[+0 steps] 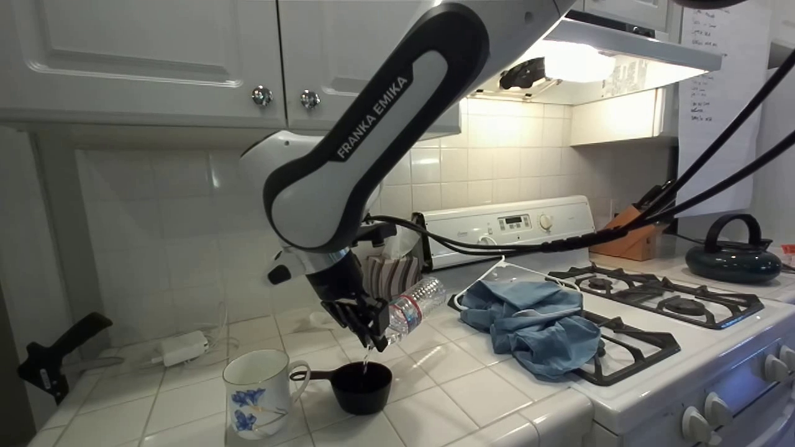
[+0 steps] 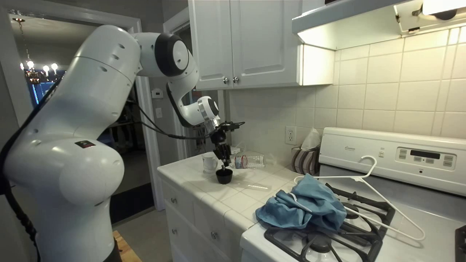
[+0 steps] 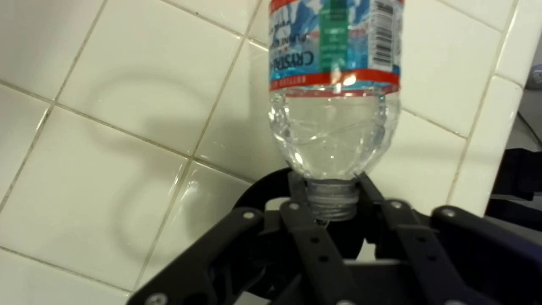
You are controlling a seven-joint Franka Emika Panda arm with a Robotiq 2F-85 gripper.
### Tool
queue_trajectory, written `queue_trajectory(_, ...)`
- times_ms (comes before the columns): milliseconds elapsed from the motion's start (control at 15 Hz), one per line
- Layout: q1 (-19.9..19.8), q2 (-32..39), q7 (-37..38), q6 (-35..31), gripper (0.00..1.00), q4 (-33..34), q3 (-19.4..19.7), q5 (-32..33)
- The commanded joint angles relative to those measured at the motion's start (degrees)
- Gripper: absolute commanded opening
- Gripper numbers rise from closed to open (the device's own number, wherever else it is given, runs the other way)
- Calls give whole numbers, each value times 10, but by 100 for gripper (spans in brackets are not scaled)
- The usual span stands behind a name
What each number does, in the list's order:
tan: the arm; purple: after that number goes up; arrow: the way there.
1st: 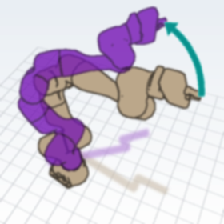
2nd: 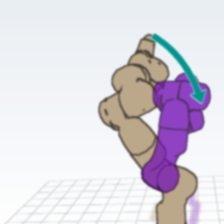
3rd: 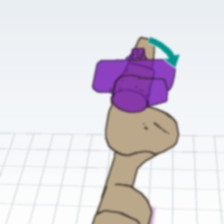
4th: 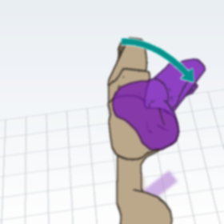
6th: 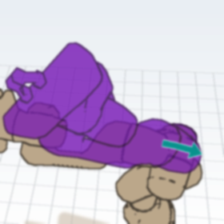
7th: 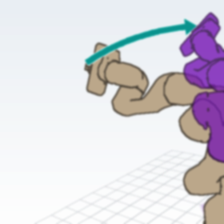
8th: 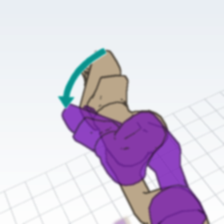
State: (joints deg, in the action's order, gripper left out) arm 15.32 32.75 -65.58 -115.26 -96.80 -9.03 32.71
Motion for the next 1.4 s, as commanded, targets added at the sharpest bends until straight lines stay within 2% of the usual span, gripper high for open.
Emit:
queue_trajectory(0, 15, 19, 8, 41, 8, 35, 5, 22)
queue_trajectory(1333, 42, 66, 21, 171, 8, 110, 2, 74)
